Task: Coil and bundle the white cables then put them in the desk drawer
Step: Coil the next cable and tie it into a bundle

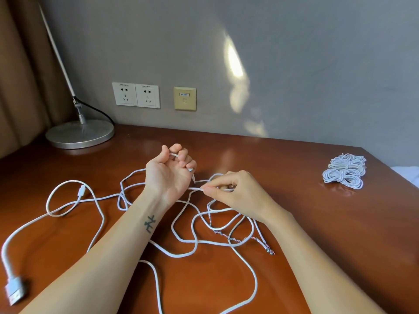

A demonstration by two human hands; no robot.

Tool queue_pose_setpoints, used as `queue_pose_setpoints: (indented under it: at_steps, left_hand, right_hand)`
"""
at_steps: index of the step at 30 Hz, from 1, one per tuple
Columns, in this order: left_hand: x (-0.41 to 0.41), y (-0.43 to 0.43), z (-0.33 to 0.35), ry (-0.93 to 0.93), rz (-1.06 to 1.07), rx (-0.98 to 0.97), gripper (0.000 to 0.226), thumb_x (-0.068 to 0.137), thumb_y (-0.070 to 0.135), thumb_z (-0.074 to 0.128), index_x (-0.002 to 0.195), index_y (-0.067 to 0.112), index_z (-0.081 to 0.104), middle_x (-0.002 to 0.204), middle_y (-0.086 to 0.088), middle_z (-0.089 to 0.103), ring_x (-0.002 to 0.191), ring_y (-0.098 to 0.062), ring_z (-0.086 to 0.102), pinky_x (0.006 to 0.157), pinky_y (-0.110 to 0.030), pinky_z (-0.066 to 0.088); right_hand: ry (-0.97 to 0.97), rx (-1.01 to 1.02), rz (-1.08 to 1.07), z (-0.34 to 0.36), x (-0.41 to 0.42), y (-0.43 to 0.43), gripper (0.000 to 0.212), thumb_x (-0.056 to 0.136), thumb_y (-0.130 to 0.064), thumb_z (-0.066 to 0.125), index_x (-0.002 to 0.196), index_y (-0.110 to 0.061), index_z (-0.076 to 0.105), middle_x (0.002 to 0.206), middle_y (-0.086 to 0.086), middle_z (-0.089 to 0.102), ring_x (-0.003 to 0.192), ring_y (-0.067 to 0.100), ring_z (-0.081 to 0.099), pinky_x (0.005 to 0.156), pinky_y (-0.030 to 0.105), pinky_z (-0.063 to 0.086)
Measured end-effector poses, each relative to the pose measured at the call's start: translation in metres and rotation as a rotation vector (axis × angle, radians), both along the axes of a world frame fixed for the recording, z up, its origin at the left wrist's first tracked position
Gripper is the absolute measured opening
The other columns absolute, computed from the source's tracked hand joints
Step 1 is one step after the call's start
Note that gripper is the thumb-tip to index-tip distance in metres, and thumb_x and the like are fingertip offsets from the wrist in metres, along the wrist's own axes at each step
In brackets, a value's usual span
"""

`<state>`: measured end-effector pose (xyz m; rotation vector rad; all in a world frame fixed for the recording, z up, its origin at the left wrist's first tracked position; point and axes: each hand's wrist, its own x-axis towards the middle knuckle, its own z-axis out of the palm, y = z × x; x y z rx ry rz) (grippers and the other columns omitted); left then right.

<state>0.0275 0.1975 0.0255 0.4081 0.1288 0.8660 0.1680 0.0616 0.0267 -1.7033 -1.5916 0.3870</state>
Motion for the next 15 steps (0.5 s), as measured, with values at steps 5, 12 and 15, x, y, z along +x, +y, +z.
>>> queue_pose_setpoints:
  at_steps: [5, 12, 15]
  left_hand:
    - [0.006, 0.003, -0.013, 0.512, 0.239, 0.531, 0.047, 0.113, 0.026, 0.026, 0.086, 0.011, 0.061, 0.070, 0.000, 0.047, 0.063, -0.013, 0.032, 0.069, -0.031, 0.030]
    - [0.007, 0.000, -0.014, 0.789, 0.469, 0.764, 0.049, 0.114, 0.029, 0.031, 0.089, 0.014, 0.071, 0.071, 0.000, 0.052, 0.063, -0.005, 0.044, 0.069, -0.028, 0.038]
    - [0.008, -0.001, -0.015, 0.865, 0.542, 0.934, 0.046, 0.113, 0.026, 0.034, 0.090, 0.016, 0.073, 0.073, 0.000, 0.058, 0.067, -0.007, 0.051, 0.071, -0.027, 0.045]
  right_hand:
    - [-0.227, 0.056, -0.059, -0.006, 0.000, 0.004, 0.022, 0.103, -0.029, 0.059, 0.109, -0.032, 0.080, 0.085, -0.023, 0.063, 0.096, -0.002, 0.051, 0.074, 0.015, 0.043]
    - [-0.421, 0.202, -0.158, -0.005, 0.009, 0.005, 0.017, 0.099, -0.028, 0.063, 0.109, -0.032, 0.077, 0.077, -0.026, 0.047, 0.089, 0.003, 0.049, 0.079, 0.012, 0.036]
    - [-0.449, 0.265, -0.199, -0.006, 0.011, 0.007, 0.010, 0.098, -0.029, 0.067, 0.103, -0.027, 0.076, 0.082, -0.022, 0.049, 0.082, 0.005, 0.048, 0.072, 0.011, 0.038]
